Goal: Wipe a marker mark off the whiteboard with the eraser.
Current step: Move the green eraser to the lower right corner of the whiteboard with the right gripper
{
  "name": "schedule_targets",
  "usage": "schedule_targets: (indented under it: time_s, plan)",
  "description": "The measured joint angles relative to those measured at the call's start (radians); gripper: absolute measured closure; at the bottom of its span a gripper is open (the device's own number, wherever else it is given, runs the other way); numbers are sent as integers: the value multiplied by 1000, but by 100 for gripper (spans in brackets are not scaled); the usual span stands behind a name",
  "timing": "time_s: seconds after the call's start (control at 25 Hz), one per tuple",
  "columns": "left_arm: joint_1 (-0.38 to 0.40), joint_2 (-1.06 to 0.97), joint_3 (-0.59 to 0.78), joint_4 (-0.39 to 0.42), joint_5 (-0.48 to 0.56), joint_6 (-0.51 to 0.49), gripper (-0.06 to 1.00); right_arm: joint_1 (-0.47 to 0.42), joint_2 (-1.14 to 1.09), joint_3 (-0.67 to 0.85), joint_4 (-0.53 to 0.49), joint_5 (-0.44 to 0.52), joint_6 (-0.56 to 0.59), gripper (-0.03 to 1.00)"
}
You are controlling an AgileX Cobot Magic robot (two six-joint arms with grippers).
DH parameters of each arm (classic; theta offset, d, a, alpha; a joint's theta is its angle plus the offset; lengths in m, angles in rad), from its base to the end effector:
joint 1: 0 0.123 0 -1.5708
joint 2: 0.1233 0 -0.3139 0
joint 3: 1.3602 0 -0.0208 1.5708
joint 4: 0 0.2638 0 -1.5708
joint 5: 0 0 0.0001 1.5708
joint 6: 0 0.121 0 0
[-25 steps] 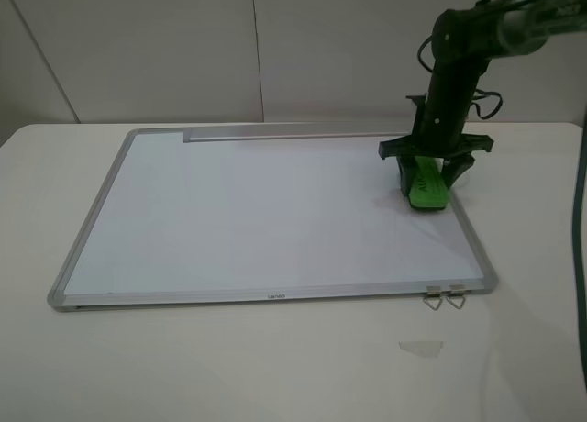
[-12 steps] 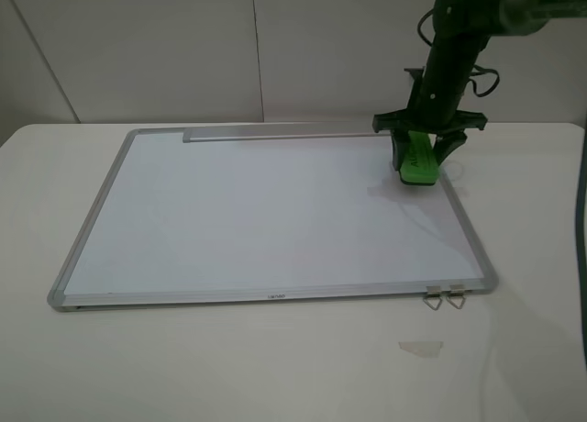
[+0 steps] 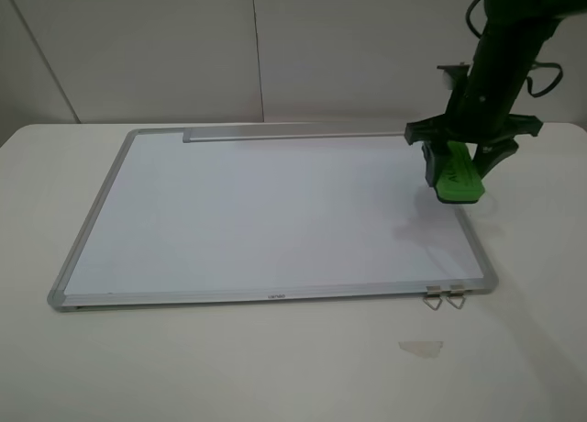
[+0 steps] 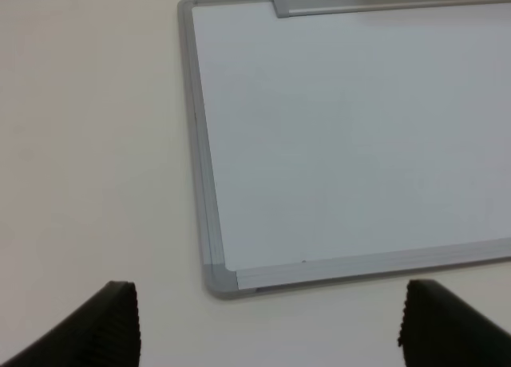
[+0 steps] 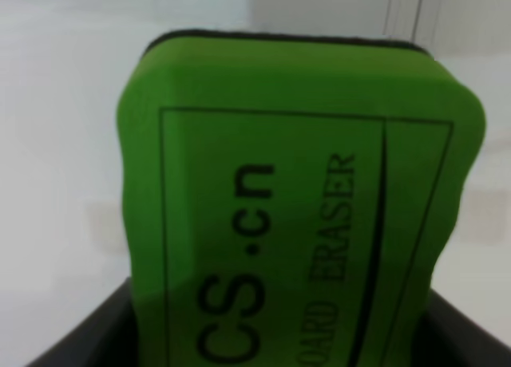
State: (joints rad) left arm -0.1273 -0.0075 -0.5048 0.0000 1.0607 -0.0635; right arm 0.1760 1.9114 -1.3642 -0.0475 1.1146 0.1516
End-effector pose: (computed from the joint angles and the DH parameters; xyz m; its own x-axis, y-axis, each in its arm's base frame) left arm 0.0025 -0.0003 0.2714 -0.4485 -0.0066 -0.8938 0.0987 0.9935 -0.0568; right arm 0.3805 0.0624 0.1844 -0.9990 -0.0454 -0.0023 -0.0453 0.9981 -0.0427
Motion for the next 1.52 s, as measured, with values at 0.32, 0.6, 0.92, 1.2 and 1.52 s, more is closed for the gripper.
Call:
schedule_targets:
  time_s: [0.32,0.6,0.92,1.2,1.52]
  plan:
    - [0,0,0,0,0,0,26,0,-131,302,4,-230,29,37]
    - [0,0,0,0,0,0,26,0,-86,384,5,-385,32,37]
    - [0,0,0,0,0,0,26,0,1,384,4,-404,32,37]
    - [0,0,0,0,0,0,26,0,23,384,3,-392,32,37]
    - [0,0,0,0,0,0,26,2,-5,384,13,-331,32,16]
